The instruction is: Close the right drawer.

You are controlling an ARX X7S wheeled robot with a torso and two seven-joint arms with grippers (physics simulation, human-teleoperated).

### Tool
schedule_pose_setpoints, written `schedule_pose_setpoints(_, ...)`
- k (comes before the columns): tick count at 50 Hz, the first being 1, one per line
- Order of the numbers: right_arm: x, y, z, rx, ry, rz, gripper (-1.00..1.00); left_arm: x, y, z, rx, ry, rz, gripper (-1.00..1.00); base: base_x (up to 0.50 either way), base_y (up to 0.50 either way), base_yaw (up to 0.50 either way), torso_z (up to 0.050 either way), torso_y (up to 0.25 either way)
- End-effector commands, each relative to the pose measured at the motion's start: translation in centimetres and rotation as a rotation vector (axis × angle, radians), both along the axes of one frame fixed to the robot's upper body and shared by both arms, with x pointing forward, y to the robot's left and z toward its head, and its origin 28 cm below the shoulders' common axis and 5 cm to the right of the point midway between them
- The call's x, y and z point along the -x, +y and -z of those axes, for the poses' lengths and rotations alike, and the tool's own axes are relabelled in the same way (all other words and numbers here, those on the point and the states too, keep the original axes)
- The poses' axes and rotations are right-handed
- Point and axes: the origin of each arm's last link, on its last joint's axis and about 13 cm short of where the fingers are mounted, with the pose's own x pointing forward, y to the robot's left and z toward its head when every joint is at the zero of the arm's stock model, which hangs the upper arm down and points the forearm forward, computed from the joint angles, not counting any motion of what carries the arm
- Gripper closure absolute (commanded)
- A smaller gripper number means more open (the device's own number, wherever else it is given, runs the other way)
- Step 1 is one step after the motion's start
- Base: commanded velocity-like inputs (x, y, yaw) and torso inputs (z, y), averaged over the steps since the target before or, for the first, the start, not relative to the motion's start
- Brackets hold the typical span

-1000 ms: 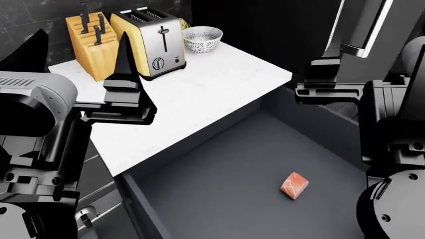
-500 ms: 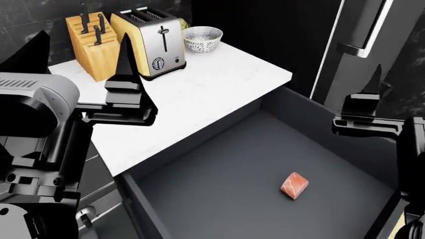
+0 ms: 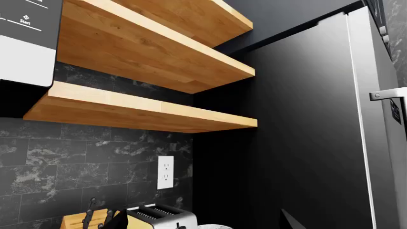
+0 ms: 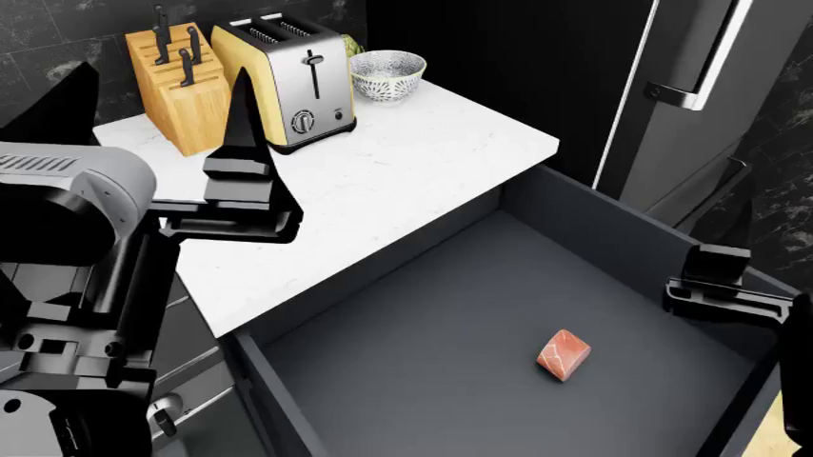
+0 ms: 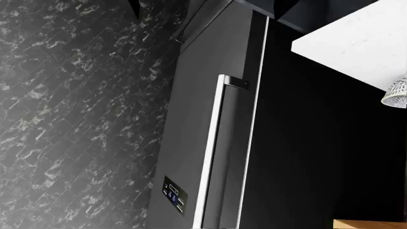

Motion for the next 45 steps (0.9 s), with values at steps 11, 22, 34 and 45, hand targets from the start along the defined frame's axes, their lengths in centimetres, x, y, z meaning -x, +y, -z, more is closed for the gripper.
schedule_pose_setpoints(11,0.9,-1.9,2.5,-0.048,0.054,0.081,-1.00,0.0,0.0,0.2,0.001,0.004,0.001,-1.00,0.00,0.00,0.00,0.000,0.000)
schedule_pose_setpoints(22,2.7,-3.5,3.7,-0.073,0.083,0.163,-1.00,-0.1,-0.2,0.0,0.000,0.002,0.006,-1.00,0.00,0.00,0.00,0.000,0.000)
schedule_pose_setpoints(34,3.4,-4.4,4.5,-0.090,0.103,0.195,-1.00,0.0,-0.3,0.0,-0.002,0.003,0.007,-1.00,0.00,0.00,0.00,0.000,0.000)
schedule_pose_setpoints(45,2.6,-5.2,5.8,-0.110,0.138,0.213,-1.00,-0.1,-0.3,0.3,-0.003,0.009,0.011,-1.00,0.00,0.00,0.00,0.000,0.000)
